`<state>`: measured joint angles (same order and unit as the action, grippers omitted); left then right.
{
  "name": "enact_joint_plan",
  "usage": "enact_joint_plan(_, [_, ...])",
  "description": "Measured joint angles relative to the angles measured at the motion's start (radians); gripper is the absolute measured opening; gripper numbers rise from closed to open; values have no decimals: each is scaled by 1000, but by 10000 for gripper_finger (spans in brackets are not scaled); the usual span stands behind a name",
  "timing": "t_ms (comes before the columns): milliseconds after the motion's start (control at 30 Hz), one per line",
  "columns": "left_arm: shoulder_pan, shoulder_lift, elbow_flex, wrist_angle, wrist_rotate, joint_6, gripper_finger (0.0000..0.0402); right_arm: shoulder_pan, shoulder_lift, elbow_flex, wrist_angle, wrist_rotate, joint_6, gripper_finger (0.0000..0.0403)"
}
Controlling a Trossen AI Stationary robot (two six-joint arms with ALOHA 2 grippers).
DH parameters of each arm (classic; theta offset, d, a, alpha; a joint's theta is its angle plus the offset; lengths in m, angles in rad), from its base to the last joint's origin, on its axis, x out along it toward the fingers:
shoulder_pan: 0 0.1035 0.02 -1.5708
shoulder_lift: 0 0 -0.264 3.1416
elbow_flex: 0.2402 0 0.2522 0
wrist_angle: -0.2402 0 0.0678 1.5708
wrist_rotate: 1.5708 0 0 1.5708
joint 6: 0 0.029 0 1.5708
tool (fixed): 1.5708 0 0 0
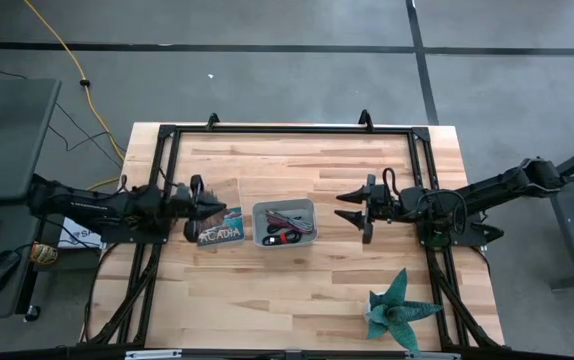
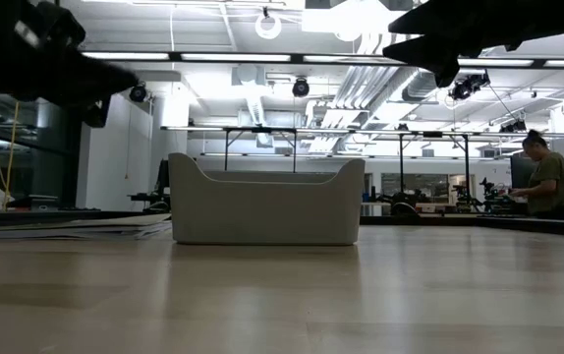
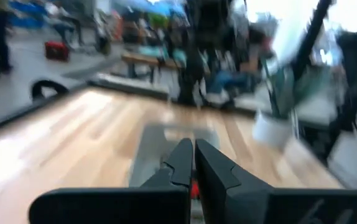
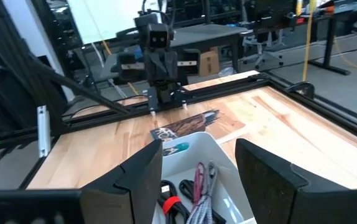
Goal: Pick and place USB-C Cables
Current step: Return to Home Position
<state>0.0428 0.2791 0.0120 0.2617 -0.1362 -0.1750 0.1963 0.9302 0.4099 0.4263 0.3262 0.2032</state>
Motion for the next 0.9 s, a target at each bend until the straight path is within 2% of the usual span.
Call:
enact_joint_plan(200, [0,-44,0,-218,94,5,0,0,0,0,0,-21,0,195])
enact_joint_plan(367, [0,-62,0,-250,155,34,0,0,0,0,1,-21,1,195])
enact_joint_plan(500, [3,-62,0,-251,112,50,0,0,0,0,4,-20,0,195])
enact_joint_plan(633, [4,-61,0,-250,95,-105,0,0,-8,0,4,-4,2,189])
enact_joint_plan(700, [4,-61,0,-250,95,-149,0,0,-27,0,3,-4,2,169])
enact_joint_plan(767, [4,-61,0,-250,95,-161,1,0,-60,0,-5,-2,-1,133])
enact_joint_plan(900, [4,-61,0,-250,95,-144,0,1,-162,0,-73,-6,-15,25])
